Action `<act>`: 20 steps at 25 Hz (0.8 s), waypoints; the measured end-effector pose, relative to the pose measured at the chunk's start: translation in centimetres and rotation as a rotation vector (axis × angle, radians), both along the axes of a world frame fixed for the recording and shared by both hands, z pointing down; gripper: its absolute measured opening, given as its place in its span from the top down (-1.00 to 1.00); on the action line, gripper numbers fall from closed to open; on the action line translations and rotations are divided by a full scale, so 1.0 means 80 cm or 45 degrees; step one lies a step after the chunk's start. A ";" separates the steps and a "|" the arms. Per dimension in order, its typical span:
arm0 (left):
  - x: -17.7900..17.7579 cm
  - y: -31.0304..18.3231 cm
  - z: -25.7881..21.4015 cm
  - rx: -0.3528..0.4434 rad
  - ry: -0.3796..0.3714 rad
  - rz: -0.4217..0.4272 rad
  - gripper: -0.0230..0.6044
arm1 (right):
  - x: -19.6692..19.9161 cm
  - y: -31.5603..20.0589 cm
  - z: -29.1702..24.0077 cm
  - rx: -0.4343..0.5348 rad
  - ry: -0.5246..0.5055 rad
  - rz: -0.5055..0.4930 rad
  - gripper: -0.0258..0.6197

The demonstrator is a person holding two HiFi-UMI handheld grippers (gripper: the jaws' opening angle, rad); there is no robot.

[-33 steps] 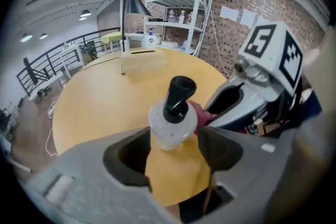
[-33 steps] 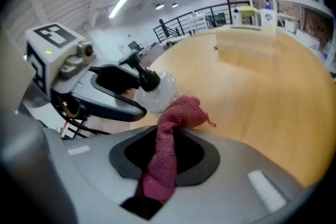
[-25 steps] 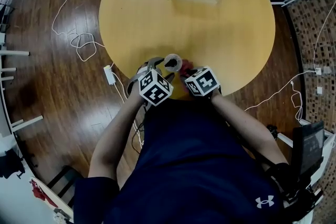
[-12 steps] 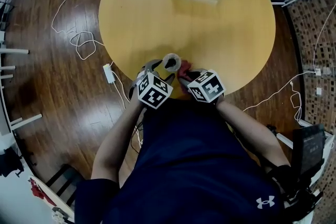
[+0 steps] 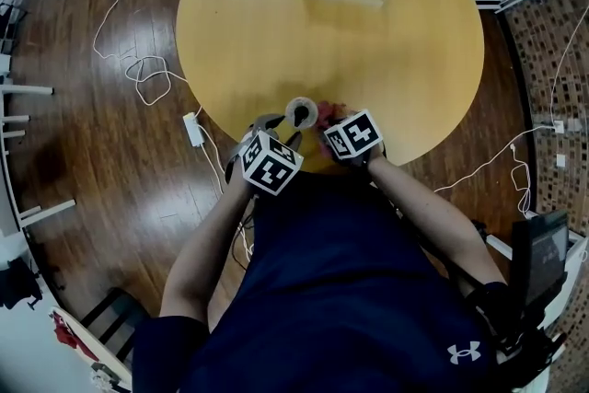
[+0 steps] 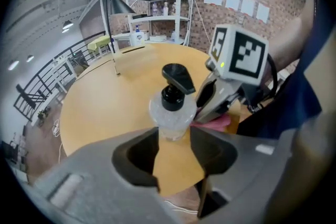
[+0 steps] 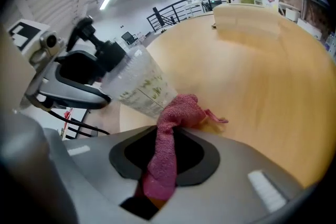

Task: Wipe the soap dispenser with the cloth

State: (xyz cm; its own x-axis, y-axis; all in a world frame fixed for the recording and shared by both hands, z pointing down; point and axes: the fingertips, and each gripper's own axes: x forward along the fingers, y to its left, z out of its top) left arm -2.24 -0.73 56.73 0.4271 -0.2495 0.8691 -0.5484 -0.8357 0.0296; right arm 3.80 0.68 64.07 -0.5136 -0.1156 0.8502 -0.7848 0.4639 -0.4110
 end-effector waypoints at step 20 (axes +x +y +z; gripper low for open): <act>0.017 -0.016 -0.061 0.164 0.139 -0.061 0.25 | 0.012 0.019 -0.020 0.001 -0.138 0.069 0.63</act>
